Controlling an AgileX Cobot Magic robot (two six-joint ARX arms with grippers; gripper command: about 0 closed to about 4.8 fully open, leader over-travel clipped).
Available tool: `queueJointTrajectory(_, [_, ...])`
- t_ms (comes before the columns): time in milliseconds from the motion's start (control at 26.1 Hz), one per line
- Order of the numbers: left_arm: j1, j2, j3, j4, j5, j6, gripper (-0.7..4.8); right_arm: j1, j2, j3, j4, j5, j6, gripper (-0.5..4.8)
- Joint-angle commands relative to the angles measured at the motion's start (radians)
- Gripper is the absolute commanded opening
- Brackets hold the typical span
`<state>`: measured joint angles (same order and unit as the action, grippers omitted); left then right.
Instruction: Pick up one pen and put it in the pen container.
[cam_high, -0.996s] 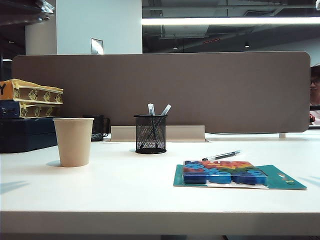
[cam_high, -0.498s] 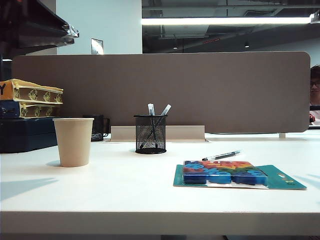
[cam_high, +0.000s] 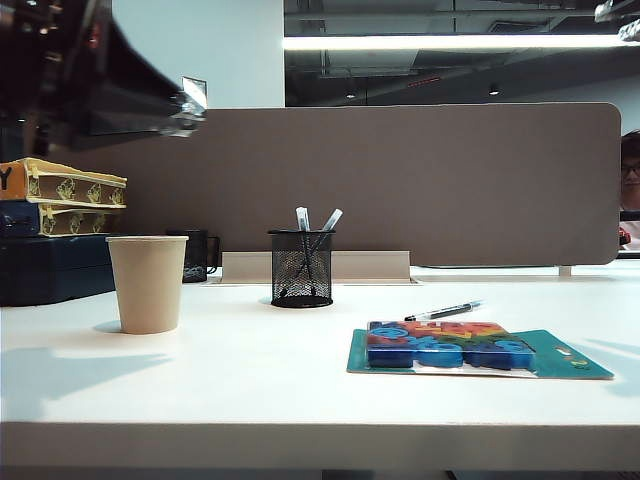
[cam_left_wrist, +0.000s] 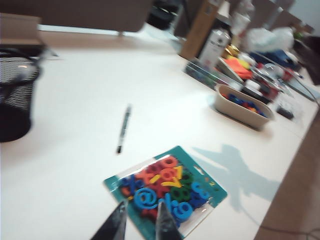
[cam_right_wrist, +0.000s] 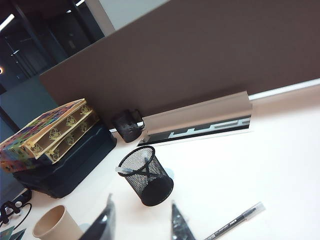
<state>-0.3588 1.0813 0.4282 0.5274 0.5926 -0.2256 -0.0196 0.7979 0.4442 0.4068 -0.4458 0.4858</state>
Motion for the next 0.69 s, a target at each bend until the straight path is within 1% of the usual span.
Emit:
queueJointTrajectory(38, [-0.063,0.034,0.034,0.012,-0.059,0.059,0.79,0.003,0.031,0.020,0.017,-0.002,0.012,1.39])
queueJointTrajectory(192, [-0.126,0.095,0.089,0.011,-0.098,0.103,0.79,0.003,0.057,0.022,0.025,0.002,0.012,1.39])
queueJointTrajectory(268, [-0.138,0.125,0.114,0.011,-0.108,0.113,0.79,0.003,0.064,0.021,0.023,0.002,0.011,1.39])
queueJointTrajectory(421, [-0.138,0.189,0.167,0.011,-0.122,0.122,0.79,0.003,0.079,0.022,0.024,0.002,0.012,1.40])
queueJointTrajectory(498, [-0.138,0.238,0.208,0.009,-0.121,0.145,0.80,0.003,0.093,0.024,0.024,0.003,0.013,1.40])
queueJointTrajectory(613, [-0.138,0.281,0.241,0.003,-0.121,0.145,0.80,0.003,0.121,0.036,0.024,0.002,0.013,1.41])
queueJointTrajectory(690, [-0.138,0.304,0.259,0.000,-0.121,0.147,0.81,0.004,0.146,0.051,0.023,0.001,0.014,1.57])
